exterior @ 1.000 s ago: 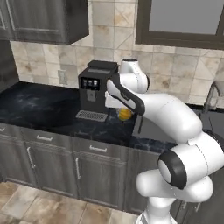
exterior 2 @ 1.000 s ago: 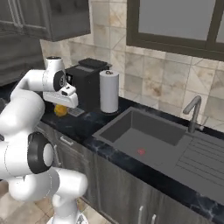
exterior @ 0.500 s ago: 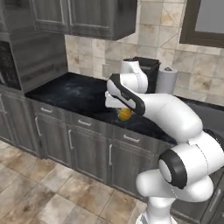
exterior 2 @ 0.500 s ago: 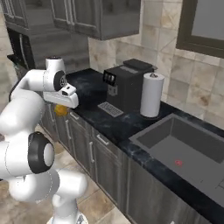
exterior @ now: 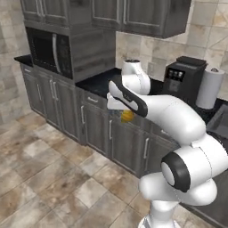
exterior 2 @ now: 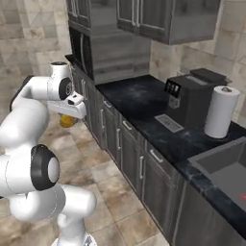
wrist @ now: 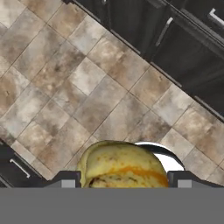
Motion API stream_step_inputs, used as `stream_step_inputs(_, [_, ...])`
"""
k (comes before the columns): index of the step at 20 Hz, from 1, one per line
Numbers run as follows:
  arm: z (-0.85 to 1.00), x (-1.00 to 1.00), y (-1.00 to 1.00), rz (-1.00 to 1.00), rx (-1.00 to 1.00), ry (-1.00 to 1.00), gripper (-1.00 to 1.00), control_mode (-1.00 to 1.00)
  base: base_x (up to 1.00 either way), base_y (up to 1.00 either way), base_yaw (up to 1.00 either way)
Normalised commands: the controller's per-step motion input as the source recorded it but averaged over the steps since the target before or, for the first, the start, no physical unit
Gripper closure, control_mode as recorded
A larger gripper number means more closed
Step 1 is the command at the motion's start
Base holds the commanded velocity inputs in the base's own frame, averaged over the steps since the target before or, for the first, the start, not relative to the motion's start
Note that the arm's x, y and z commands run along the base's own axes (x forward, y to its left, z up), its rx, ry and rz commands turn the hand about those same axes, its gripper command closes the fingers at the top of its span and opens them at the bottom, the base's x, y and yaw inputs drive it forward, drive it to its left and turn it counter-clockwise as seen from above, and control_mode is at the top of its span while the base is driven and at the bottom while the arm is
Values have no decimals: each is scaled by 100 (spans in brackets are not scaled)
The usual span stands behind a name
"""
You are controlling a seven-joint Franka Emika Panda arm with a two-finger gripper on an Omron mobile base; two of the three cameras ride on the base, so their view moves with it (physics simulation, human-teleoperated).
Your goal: Turn on the sink faucet. Then move the squash from the counter to the sink. Turn off the sink. Move the vegetable from the sink to the pot next to the stove. Finally move the pot to the rear left burner.
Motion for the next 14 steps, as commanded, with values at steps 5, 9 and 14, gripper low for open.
stream_step_inputs(5, [0,0,0,0,0,0,100,100,-26,41,42])
stream_step_inputs(9, [0,0,0,0,0,0,100,100,-24,33,44])
stream_step_inputs(14, [0,0,0,0,0,0,100,100,-22,16,46])
